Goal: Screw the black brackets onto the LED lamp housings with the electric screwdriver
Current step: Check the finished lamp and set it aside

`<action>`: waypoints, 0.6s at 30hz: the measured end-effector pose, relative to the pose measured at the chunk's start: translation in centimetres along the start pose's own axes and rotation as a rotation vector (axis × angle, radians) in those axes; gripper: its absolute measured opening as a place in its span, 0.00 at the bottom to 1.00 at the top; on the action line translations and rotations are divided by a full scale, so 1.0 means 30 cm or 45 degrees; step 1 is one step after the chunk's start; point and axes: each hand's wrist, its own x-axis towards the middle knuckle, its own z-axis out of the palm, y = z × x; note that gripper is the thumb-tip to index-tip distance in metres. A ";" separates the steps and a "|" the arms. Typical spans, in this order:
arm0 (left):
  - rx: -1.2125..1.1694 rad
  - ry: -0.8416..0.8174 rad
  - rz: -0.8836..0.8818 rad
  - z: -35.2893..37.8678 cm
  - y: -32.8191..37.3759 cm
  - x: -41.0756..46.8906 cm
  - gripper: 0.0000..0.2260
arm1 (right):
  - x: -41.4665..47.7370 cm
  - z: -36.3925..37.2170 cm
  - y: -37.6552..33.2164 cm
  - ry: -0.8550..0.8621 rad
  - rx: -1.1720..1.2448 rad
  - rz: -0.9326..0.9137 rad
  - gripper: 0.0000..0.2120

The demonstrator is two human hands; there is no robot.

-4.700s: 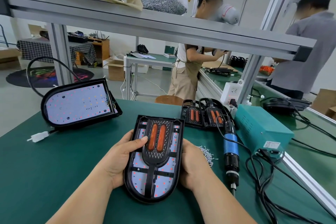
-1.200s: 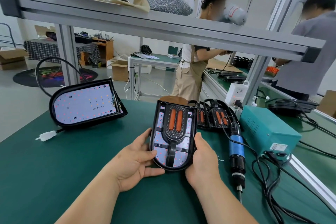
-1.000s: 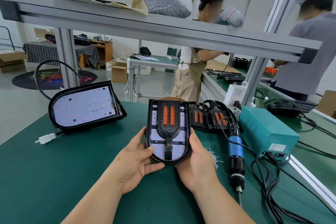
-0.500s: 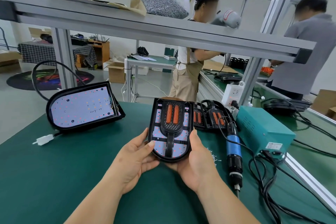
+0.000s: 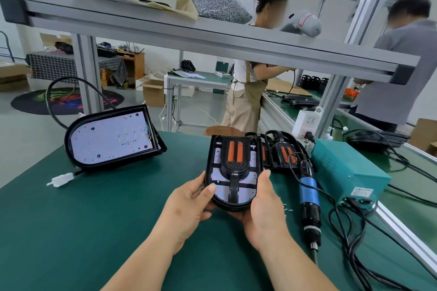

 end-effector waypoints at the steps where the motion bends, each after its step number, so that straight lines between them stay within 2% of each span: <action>1: 0.008 -0.001 0.001 0.002 -0.002 0.002 0.15 | 0.002 -0.001 0.003 0.018 -0.005 -0.015 0.25; 8: -0.014 -0.056 -0.015 -0.001 0.007 0.007 0.15 | 0.011 -0.003 0.013 0.051 0.056 -0.043 0.25; 11: -0.054 -0.061 -0.001 -0.002 0.017 -0.004 0.16 | 0.019 0.001 0.020 0.074 0.034 -0.119 0.20; 13: -0.080 -0.040 0.005 0.000 0.022 -0.011 0.21 | 0.019 0.004 0.023 0.120 0.009 -0.176 0.16; 16: -0.108 0.012 0.018 0.004 0.021 -0.014 0.35 | 0.009 0.015 0.022 0.166 0.026 -0.205 0.16; 18: -0.130 0.046 0.023 0.007 0.023 -0.017 0.36 | 0.004 0.022 0.014 0.207 0.017 -0.221 0.15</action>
